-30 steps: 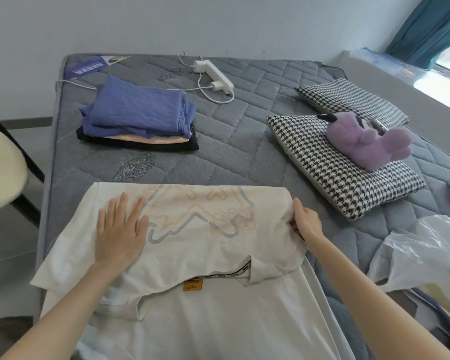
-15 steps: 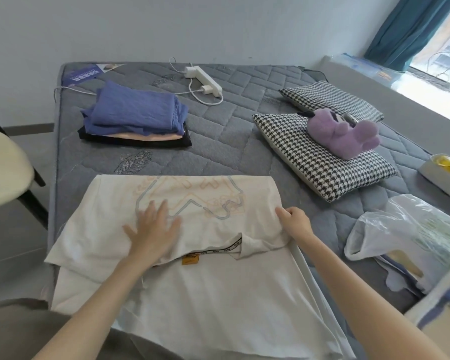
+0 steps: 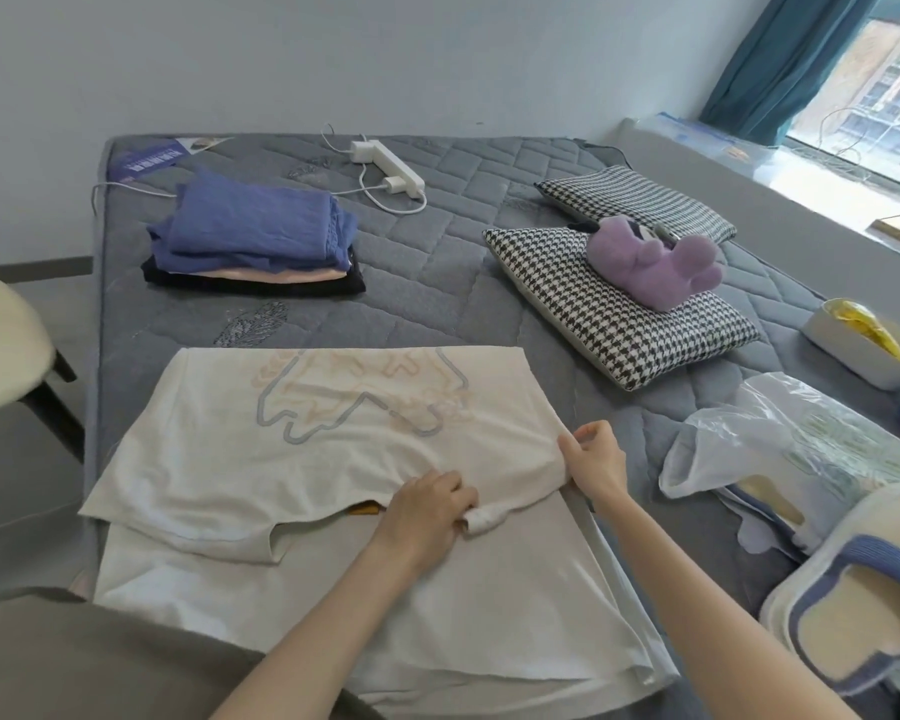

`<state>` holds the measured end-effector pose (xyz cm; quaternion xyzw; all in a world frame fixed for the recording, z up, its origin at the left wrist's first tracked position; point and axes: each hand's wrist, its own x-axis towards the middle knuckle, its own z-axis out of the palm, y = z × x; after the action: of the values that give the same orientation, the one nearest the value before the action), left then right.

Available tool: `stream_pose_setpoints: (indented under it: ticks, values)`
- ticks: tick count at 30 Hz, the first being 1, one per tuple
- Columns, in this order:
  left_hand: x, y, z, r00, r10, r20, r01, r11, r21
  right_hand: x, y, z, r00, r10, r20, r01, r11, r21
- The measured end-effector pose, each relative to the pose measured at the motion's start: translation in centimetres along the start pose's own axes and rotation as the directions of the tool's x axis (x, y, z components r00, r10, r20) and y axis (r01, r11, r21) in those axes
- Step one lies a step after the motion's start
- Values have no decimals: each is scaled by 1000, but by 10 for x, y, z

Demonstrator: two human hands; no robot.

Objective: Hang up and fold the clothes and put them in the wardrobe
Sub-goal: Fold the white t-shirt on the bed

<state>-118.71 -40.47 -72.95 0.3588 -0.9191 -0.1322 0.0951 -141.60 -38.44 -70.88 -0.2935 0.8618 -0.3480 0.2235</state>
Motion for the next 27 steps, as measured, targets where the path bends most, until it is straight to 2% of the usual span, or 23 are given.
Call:
stream_pose_setpoints:
  ticks: [2, 4, 5, 8, 10, 12, 13, 16, 18, 21, 27]
  values:
    - [-5, -2, -1, 998, 51, 44, -50, 998, -27, -6, 0, 3, 1000, -18, -15, 16, 989, -149]
    - [-6, -6, -8, 996, 59, 61, -54, 995, -89, -11, -6, 6, 978, -184, -96, 146, 938, -315]
    - [-7, -9, -12, 997, 60, 46, -55, 992, -111, -15, -10, 8, 944, -303, -128, 237, 897, -373]
    - [-12, -26, -29, 996, 30, -80, -38, 994, -99, -25, -24, 15, 819, -566, -89, 500, 782, -371]
    - [-19, -43, -39, 982, -42, -186, 34, 998, -48, -33, -31, 25, 772, -635, 13, 600, 722, -345]
    - [-29, -61, -45, 951, -174, -255, 173, 985, -27, -40, -38, 39, 737, -662, 134, 664, 674, -323]
    - [-34, -72, -47, 934, -263, -243, 262, 964, -38, -44, -40, 48, 719, -665, 202, 689, 642, -336]
    - [-56, -103, -45, 884, -462, -66, 464, 886, 14, -59, -40, 76, 666, -609, 432, 746, 541, -387]
    - [-74, -118, -38, 864, -502, 43, 498, 864, 67, -68, -31, 95, 645, -523, 557, 763, 474, -438]
    - [-97, -131, -23, 829, -517, 215, 505, 856, 111, -74, -16, 109, 651, -467, 598, 759, 405, -509]
    - [-112, -136, -19, 797, -521, 307, 498, 853, 156, -73, -8, 101, 614, -448, 650, 788, 394, -473]
